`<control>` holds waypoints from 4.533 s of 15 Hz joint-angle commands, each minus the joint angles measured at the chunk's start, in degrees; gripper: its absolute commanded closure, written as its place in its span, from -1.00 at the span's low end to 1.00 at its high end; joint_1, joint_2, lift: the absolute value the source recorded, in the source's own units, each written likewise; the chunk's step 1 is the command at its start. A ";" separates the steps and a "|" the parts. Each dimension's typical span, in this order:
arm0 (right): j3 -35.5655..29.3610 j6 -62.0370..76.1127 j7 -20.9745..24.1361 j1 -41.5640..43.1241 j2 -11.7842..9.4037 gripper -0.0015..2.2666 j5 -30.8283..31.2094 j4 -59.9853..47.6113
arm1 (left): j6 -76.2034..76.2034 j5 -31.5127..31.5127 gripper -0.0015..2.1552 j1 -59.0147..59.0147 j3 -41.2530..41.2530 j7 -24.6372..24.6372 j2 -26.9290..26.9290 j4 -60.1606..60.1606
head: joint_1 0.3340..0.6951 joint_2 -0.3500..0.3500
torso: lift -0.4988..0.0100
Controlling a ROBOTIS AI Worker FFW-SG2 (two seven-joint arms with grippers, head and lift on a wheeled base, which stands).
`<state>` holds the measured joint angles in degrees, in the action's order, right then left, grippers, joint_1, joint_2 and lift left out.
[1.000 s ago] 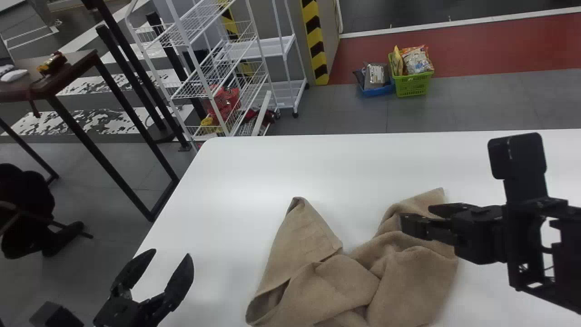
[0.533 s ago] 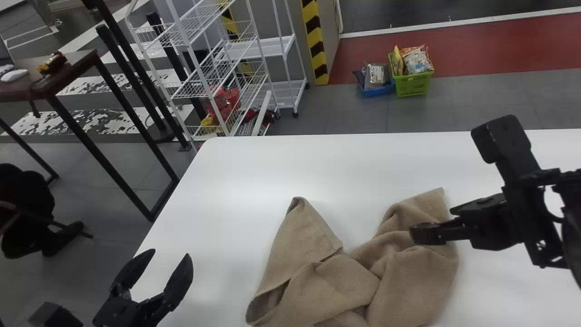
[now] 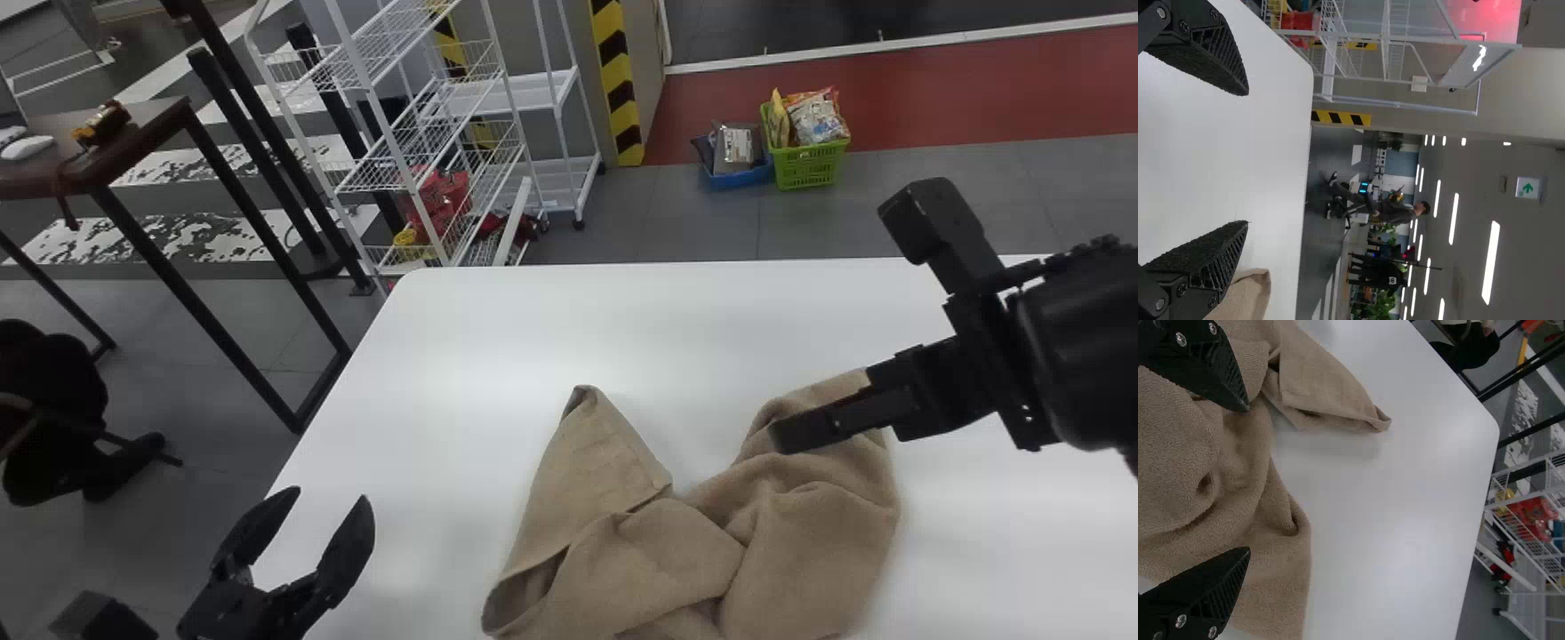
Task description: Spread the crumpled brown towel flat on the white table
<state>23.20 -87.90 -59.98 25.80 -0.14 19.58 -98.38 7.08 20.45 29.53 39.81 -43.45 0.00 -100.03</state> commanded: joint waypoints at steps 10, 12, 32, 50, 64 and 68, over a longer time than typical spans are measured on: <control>4.84 -2.07 -1.02 6.19 0.20 -0.82 3.45 13.04 | -0.54 0.30 -0.88 0.00 0.62 -0.32 -0.15 0.27 | 1.00 1.00 | 0.48; 4.84 -1.36 -1.02 6.10 0.20 -0.81 2.22 13.83 | -0.54 0.30 -0.88 0.00 0.53 -0.32 -0.15 0.27 | 1.00 1.00 | 0.48; -0.70 5.67 2.68 -1.11 0.20 0.49 1.95 5.22 | -0.36 0.65 -0.88 -0.97 0.97 -0.40 -0.15 1.59 | 1.00 1.00 | 0.48; -18.01 -2.18 -18.15 -25.71 0.20 0.49 9.60 -42.24 | -0.89 0.03 -0.88 -2.37 -0.17 -0.40 -0.15 2.30 | 1.00 1.00 | 0.48; -21.27 -2.18 -18.34 -30.20 -4.69 -0.09 39.22 -42.59 | -1.59 -0.23 -0.88 -2.37 0.01 -0.40 -0.15 1.68 | 1.00 1.00 | 0.48; -22.59 -2.18 -18.34 -30.55 -2.93 -0.99 36.67 -43.56 | -2.65 -0.32 -0.88 -2.37 0.09 -0.40 -0.15 1.42 | 1.00 0.94 | 0.48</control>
<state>1.39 -89.96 -78.13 -4.75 -4.20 58.18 -141.37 5.05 20.13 27.16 39.75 -43.86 0.00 -98.57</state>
